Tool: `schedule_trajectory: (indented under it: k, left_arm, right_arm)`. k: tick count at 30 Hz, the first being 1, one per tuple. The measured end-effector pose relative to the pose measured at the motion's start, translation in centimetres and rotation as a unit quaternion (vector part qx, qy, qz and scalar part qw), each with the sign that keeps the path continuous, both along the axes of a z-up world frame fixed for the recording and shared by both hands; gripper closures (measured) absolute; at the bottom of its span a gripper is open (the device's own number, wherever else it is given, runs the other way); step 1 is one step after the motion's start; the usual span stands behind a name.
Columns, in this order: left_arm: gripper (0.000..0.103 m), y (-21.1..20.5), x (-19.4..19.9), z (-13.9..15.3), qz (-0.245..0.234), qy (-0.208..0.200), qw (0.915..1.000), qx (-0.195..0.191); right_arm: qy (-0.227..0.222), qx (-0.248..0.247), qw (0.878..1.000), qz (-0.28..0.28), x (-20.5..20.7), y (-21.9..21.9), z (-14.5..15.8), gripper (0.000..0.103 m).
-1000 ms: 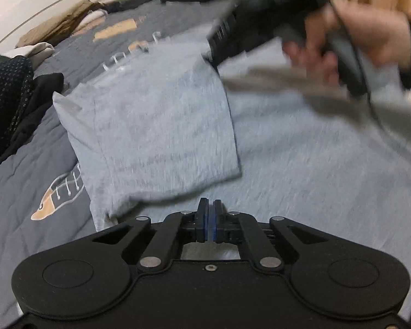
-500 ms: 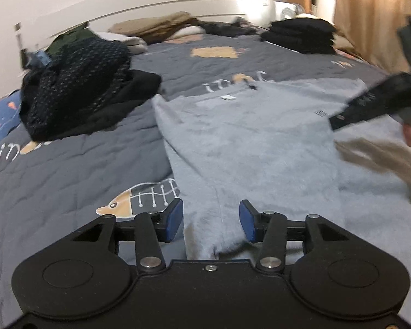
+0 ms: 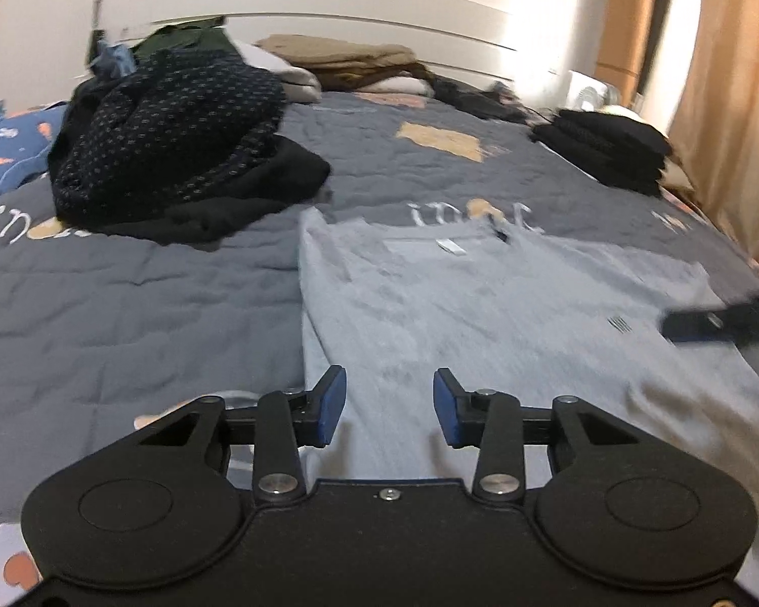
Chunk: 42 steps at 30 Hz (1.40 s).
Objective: Fold clothes
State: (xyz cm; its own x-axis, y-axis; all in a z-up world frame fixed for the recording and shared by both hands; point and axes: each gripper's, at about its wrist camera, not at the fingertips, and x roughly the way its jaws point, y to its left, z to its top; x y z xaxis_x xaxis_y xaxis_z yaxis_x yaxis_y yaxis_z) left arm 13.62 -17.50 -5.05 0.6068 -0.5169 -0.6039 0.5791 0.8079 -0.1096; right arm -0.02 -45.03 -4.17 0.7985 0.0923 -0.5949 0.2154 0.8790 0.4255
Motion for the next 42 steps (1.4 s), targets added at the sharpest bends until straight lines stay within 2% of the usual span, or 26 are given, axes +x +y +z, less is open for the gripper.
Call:
schedule_trajectory:
  k: [7, 9, 11, 14, 20, 22, 26, 30, 31, 33, 34, 36, 39, 42]
  left_arm:
    - [0.066, -1.9, 3.2, -1.8, 0.011, 0.005, 0.9995, 0.03]
    - [0.075, -2.2, 4.0, -2.4, 0.012, 0.01, 0.9993, 0.033]
    - [0.091, -2.4, 4.8, -2.9, 0.011, 0.018, 0.9992, 0.034]
    - [0.1, -1.6, 5.7, -3.3, 0.028, 0.035, 0.9989, 0.012]
    - [0.101, 1.6, 7.4, -2.6, 0.109, 0.039, 0.9926, -0.038]
    - [0.1, 3.0, 8.1, -2.7, 0.135, 0.053, 0.9873, -0.066]
    - [0.099, 4.2, 8.4, -2.2, 0.155, 0.053, 0.984, -0.071]
    - [0.096, 4.4, 8.2, -0.8, 0.131, 0.034, 0.9888, -0.064]
    - [0.09, 4.0, 8.1, -0.5, 0.117, 0.028, 0.9908, -0.062]
    - [0.069, 2.9, 8.0, -0.1, 0.081, 0.015, 0.9947, -0.061]
    - [0.054, 2.2, 8.0, 0.0, 0.062, 0.008, 0.9963, -0.059]
    - [0.053, 0.8, 8.0, 0.2, 0.026, -0.009, 0.9984, -0.049]
    - [0.053, -1.4, 8.8, -0.4, 0.008, -0.018, 0.9997, -0.012]
    - [0.062, -2.8, 9.7, -1.8, -0.008, -0.01, 0.9996, 0.025]
  right_arm:
    - [0.003, 0.001, 1.0, 0.012, 0.2, 0.2, -0.5, 0.067]
    - [0.007, 0.006, 1.0, 0.013, 0.3, 0.1, -0.8, 0.067]
    - [0.011, 0.009, 1.0, 0.015, 0.4, 0.2, -1.1, 0.067]
    - [0.014, 0.01, 1.0, 0.02, 0.4, 0.3, -1.3, 0.067]
    - [0.016, 0.01, 1.0, 0.018, 0.3, 0.2, -1.4, 0.067]
    - [0.015, 0.01, 1.0, 0.015, 0.3, 0.2, -1.4, 0.067]
    - [0.014, 0.009, 1.0, 0.015, 0.3, 0.2, -1.4, 0.067]
    - [0.016, 0.012, 1.0, 0.02, 0.4, 0.3, -1.4, 0.067]
    - [0.017, 0.012, 1.0, 0.022, 0.5, 0.5, -1.5, 0.067]
    - [0.018, 0.01, 0.999, 0.024, 0.5, 0.7, -1.5, 0.067]
    - [0.017, 0.011, 0.999, 0.025, 0.5, 0.7, -1.4, 0.067]
    - [0.014, 0.012, 0.999, 0.026, 0.5, 0.9, -1.2, 0.067]
    - [0.01, 0.01, 0.999, 0.03, 0.5, 1.0, -1.1, 0.067]
    - [0.01, 0.015, 0.999, 0.031, 0.7, 0.8, -1.2, 0.067]
